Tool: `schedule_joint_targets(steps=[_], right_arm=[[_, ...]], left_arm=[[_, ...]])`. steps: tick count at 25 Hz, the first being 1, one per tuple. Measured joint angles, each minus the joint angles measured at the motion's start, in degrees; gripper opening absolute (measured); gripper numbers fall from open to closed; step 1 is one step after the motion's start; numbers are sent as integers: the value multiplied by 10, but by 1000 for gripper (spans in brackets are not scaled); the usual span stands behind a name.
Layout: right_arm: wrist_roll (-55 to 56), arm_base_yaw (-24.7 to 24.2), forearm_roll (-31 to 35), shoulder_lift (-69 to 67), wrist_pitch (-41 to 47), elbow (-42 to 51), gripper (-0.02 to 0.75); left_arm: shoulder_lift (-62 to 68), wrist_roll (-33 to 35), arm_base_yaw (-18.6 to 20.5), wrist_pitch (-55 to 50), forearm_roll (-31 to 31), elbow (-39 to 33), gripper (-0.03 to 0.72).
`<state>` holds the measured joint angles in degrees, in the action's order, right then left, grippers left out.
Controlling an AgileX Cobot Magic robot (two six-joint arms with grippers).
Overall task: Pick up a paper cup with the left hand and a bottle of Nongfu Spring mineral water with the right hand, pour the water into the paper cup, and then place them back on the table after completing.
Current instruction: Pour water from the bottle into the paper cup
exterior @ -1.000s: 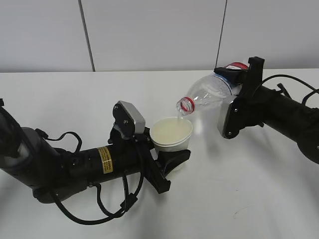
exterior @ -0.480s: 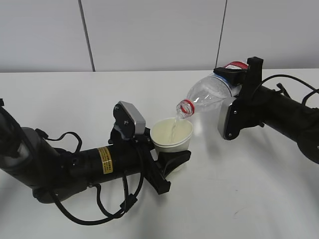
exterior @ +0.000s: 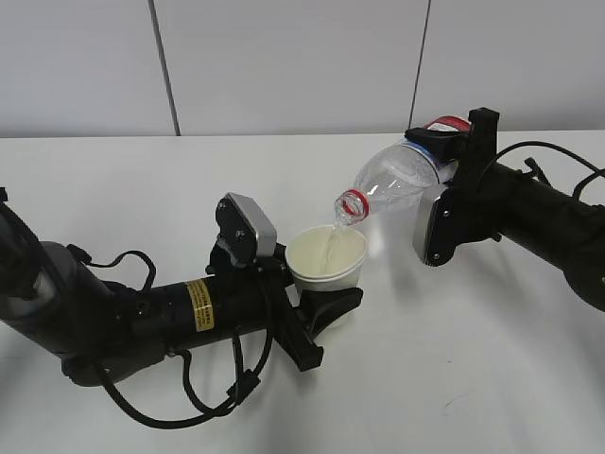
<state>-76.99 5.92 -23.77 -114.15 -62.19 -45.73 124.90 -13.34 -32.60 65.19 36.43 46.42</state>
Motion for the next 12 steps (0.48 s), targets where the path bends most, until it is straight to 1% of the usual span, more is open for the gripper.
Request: schedule_joint_targets(steps=[12], right_arm=[[-7, 0, 0, 0, -1, 0, 394]], left_arm=[[0, 0, 0, -1, 2, 0, 389]])
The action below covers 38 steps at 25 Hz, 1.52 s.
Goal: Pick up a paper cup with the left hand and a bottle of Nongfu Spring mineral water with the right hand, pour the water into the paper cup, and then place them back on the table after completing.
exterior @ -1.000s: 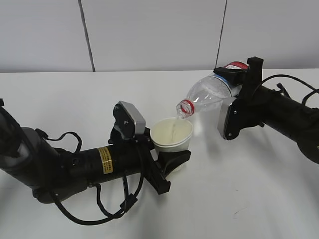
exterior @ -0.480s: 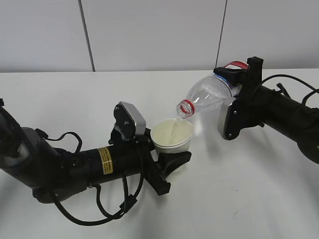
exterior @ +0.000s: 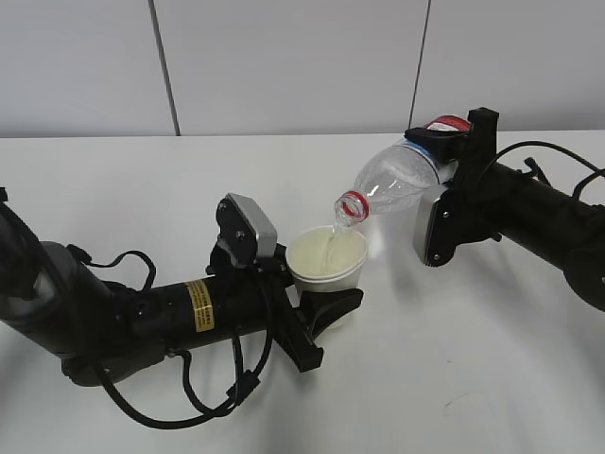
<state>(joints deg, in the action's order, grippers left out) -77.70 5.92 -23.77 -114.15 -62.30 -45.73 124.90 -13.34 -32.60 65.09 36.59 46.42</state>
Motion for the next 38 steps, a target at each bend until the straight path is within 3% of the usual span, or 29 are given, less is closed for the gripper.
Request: schedule_joint_targets(steps=[38], right_arm=[[-17, 0, 0, 1, -3, 0, 390]], left_arm=[[0, 0, 0, -3, 9, 0, 389]])
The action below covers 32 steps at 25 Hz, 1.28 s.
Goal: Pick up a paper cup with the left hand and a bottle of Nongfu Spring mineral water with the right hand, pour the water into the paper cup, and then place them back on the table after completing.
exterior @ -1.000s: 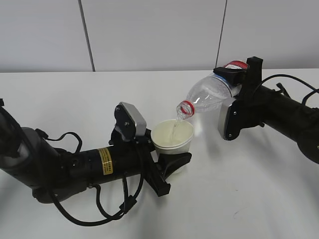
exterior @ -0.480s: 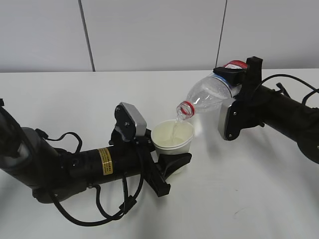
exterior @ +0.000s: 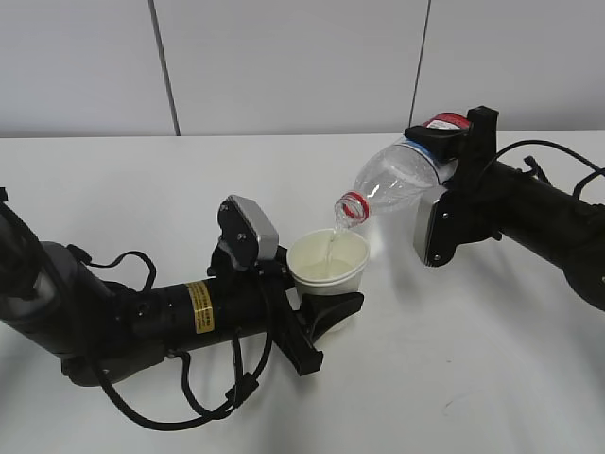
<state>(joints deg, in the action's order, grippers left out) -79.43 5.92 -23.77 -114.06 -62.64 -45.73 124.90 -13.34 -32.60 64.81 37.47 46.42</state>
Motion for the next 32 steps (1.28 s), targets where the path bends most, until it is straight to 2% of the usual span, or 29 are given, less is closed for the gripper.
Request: schedule_joint_targets(steps=[9, 19, 32], right_arm=[[-2, 0, 0, 0, -1, 0, 389], [84, 0, -9, 0, -1, 0, 389], [134, 0, -13, 0, -3, 1, 389]], left_arm=[[0, 0, 0, -2, 1, 0, 389], [0, 0, 0, -2, -2, 0, 389], [0, 0, 0, -2, -9, 0, 389]])
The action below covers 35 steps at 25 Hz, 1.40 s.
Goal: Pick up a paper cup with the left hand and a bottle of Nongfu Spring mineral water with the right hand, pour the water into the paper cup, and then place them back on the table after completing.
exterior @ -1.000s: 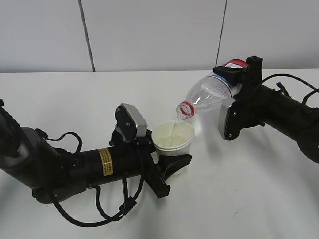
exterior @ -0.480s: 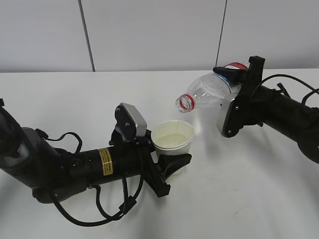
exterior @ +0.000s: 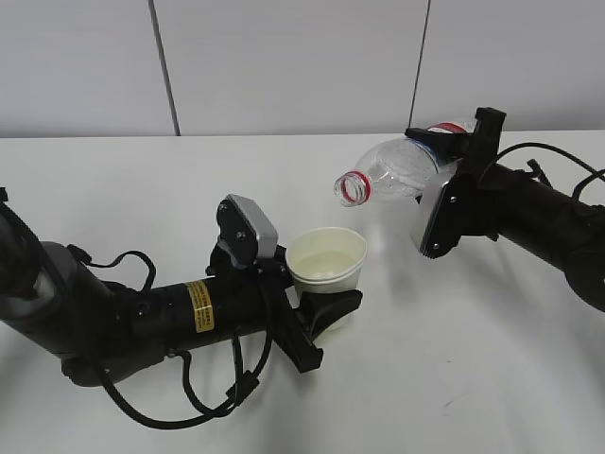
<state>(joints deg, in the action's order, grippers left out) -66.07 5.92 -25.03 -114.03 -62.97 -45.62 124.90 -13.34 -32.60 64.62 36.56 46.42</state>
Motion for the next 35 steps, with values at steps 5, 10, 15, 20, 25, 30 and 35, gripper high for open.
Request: schedule_joint_targets(steps=[5, 10, 15, 20, 25, 30, 35], right_arm=[[26, 0, 4, 0, -1, 0, 389], [95, 0, 16, 0, -1, 0, 389], [221, 0, 54, 0, -1, 0, 389], [335, 0, 61, 0, -1, 0, 389], [461, 0, 66, 0, -1, 1, 389], [574, 0, 67, 0, -1, 1, 389], [656, 0, 68, 0, 7, 1, 389]], left_arm=[[0, 0, 0, 0, -10, 0, 389], [0, 0, 0, 0, -28, 0, 389], [0, 0, 0, 0, -43, 0, 389], [0, 0, 0, 0, -53, 0, 389], [0, 0, 0, 0, -67, 0, 389], [0, 0, 0, 0, -74, 0, 389], [0, 0, 0, 0, -79, 0, 389]])
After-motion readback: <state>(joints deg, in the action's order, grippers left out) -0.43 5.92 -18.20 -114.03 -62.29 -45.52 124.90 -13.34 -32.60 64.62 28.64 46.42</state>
